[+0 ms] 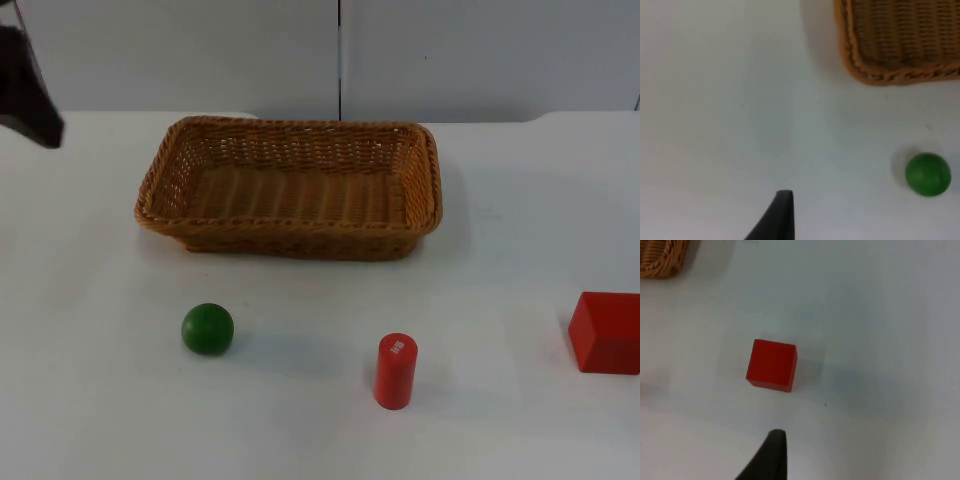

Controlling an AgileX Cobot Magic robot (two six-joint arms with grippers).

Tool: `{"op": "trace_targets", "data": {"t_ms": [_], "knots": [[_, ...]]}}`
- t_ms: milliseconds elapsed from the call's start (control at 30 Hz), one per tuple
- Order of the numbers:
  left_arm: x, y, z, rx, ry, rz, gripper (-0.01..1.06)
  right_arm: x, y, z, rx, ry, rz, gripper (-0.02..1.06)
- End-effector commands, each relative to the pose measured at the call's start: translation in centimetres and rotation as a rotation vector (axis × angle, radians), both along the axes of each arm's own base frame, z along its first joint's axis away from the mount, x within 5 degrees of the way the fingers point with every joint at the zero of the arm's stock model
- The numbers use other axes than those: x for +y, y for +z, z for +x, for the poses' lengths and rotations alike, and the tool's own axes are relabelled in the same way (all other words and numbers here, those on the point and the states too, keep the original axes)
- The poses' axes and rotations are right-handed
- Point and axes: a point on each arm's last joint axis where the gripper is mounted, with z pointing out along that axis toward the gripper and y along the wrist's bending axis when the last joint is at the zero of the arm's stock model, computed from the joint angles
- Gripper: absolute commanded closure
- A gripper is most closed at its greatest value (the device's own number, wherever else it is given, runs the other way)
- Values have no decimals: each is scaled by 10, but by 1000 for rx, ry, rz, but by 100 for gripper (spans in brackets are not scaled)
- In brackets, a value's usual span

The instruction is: Pick up the basket with the left hand and place the object to the left of the red cylinder into the basket with the right hand.

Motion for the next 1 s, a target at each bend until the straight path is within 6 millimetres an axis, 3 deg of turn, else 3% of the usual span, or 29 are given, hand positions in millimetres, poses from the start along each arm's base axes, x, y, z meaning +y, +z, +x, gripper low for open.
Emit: {"op": "trace_targets", "data": {"t_ms": [0,100,133,300,667,733,800,833,867,967], "knots": [[-4,-12,29,20,-35,-41,0,-1,3,2,-24,3,-8,-1],[-9,-32,69,95,-92,-79,0,-1,3,2,-28,3,-8,-1],[-9,-32,69,95,-92,-79,0,-1,3,2,-28,3,-8,-1],[-11,-68,124,168,-115,-106,0,-1,3,2,-28,3,-8,-1],[-39,-130,175,215,-186,-84,0,-1,3,2,-26,3,-1,-1],[-39,-133,177,221,-183,-86,0,-1,3,2,-26,3,-1,-1],[-39,-143,182,230,-179,-91,5,-1,3,2,-24,3,-2,-1],[-39,-153,184,248,-182,-90,14,-1,3,2,-24,3,-2,-1],[-39,-153,184,248,-182,-90,14,-1,3,2,-24,3,-2,-1],[-40,-165,187,272,-187,-89,35,-1,3,2,-22,3,-2,-1]]}}
